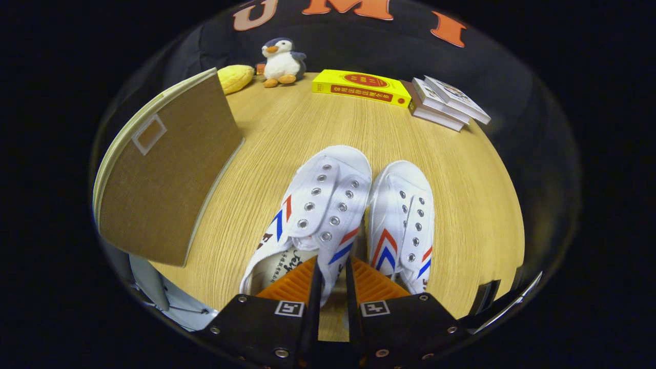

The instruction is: Open the storage box then place both shoes into the box .Put the left shoe in first, then the right shoe, with the right side of both shoes facing outward in a uniform manner.

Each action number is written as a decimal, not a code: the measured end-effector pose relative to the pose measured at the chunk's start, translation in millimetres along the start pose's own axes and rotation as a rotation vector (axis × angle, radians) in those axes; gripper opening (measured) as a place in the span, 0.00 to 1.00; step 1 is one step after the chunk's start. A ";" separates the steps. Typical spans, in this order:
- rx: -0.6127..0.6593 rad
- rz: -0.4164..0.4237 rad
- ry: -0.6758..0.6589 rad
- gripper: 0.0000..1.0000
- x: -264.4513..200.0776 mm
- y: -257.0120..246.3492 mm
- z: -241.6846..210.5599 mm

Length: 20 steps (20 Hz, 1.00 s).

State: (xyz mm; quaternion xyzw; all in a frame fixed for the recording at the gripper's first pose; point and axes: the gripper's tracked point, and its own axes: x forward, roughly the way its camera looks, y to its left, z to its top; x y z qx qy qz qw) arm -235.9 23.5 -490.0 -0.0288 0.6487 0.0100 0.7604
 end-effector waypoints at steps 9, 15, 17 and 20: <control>0.067 0.047 -0.067 0.17 11.7 1.3 11.3; 0.209 0.113 -0.005 0.03 2.9 0.1 14.6; 0.258 0.141 -0.035 0.01 -6.1 3.8 30.9; 0.269 0.179 -0.086 0.01 -22.3 13.5 52.9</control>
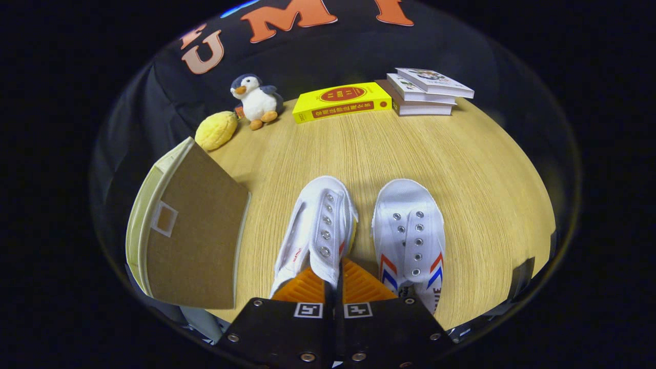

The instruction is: Open the storage box then place both shoes into the box .Put the left shoe in first, then the right shoe, with the right side of both shoes facing outward in a uniform manner.

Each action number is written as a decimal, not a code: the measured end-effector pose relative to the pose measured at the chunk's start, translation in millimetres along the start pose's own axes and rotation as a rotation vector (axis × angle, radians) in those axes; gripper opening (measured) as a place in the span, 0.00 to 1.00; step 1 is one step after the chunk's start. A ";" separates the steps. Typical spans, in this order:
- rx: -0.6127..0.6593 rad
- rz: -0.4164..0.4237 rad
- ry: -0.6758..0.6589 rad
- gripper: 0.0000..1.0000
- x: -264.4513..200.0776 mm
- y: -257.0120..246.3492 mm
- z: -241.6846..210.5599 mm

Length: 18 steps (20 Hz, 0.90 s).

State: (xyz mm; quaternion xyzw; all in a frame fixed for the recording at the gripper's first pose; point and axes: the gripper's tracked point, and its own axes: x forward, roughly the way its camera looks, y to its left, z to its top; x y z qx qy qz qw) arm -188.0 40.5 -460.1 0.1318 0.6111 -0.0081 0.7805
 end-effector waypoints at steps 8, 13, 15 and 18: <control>-0.040 0.008 -0.062 0.01 -9.4 11.2 22.8; -0.017 -0.004 -0.032 0.03 13.9 -11.5 7.1; -0.055 0.017 -0.034 0.04 23.4 -8.1 11.4; -0.149 0.012 -0.004 0.11 43.5 -8.0 8.1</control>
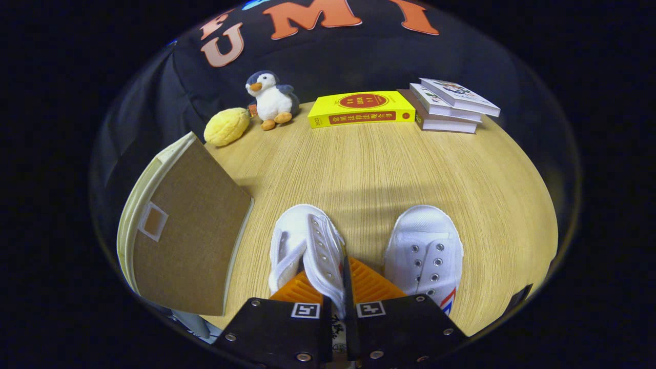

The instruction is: Open the storage box then place both shoes into the box .Put the left shoe in first, then the right shoe, with the right side of both shoes facing outward in a uniform manner.

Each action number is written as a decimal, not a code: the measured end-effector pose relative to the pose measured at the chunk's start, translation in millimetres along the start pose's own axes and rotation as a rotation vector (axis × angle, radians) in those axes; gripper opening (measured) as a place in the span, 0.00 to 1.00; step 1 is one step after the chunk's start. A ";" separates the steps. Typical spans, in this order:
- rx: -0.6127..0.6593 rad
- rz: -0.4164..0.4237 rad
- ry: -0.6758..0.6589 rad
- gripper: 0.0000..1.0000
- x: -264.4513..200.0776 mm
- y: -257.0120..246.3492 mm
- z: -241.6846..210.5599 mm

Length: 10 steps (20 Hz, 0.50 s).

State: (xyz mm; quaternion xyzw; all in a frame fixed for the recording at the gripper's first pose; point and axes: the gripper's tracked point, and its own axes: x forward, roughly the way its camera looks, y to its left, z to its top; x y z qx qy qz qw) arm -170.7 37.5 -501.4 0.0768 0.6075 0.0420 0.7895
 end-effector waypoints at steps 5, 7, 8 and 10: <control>0.104 0.014 0.053 0.06 4.8 -3.6 -1.8; 0.112 0.003 0.046 0.03 -6.6 -1.2 0.0; 0.119 0.021 0.030 0.03 -13.9 4.7 4.6; 0.173 0.065 0.013 0.02 -34.0 19.5 16.7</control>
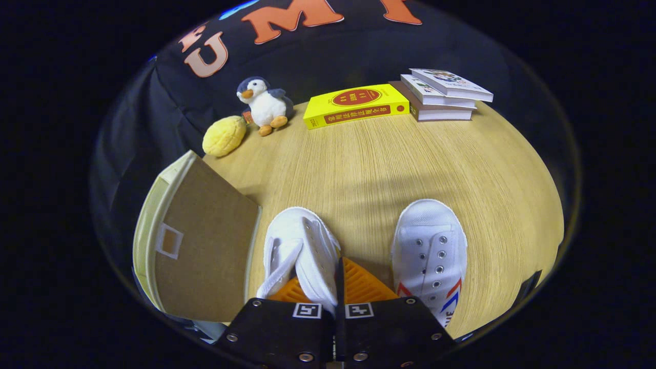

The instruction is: Open the storage box then place both shoes into the box .Put the left shoe in first, then the right shoe, with the right side of both shoes facing outward in a uniform manner.

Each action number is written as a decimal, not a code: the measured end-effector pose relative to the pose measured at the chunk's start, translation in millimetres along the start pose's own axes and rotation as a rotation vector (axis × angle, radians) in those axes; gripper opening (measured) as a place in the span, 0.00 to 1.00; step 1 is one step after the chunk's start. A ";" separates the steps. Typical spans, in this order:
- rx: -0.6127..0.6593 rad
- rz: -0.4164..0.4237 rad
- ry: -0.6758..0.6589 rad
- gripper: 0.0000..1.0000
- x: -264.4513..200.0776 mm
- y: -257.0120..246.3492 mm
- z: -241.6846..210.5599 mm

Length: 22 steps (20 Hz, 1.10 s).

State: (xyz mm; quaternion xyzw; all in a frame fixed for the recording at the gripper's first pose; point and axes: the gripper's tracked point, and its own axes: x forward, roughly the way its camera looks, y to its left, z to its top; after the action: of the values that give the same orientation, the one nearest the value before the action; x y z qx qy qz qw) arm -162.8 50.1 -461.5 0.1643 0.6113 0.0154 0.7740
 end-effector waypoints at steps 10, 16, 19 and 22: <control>0.041 0.174 -0.083 0.03 -88.1 142.8 74.3; 0.010 0.145 0.041 0.03 -43.2 223.0 43.1; 0.038 0.068 0.119 0.03 -8.4 237.9 22.9; 0.062 -0.015 0.175 0.04 26.2 244.7 6.4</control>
State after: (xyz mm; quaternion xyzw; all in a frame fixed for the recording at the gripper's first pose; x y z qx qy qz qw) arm -106.8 285.8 -418.1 0.1815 0.6778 0.0051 0.7125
